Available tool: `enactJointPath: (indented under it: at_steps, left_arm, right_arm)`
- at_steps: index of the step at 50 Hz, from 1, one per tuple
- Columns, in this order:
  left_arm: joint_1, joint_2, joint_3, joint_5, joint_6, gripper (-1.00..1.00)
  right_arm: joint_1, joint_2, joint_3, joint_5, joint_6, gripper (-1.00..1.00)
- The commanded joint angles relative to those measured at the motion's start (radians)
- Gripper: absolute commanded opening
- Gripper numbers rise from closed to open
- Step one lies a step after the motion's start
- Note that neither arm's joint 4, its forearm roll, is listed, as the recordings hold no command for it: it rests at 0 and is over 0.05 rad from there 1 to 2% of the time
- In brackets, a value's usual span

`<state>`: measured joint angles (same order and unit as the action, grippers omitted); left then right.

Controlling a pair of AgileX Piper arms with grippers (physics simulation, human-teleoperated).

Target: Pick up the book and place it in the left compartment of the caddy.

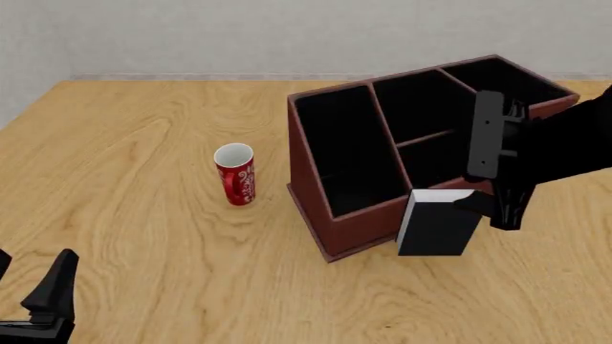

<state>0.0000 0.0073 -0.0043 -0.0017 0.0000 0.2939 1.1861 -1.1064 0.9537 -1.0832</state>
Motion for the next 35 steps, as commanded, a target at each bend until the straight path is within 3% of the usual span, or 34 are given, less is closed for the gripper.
enactJointPath:
  at_steps: [1,10,35]
  left_arm:
    - [0.0,0.0,0.0,0.0,0.0,1.0]
    - [0.0,0.0,0.0,0.0,0.0,1.0]
    - [0.0,0.0,0.0,0.0,0.0,1.0]
  right_arm:
    - [-0.007,0.057,0.003,-0.024,-0.022,1.0]
    - [-0.016,0.092,0.01,-0.049,-0.035,1.0]
    - [0.003,0.145,0.043,-0.096,-0.007,1.0]
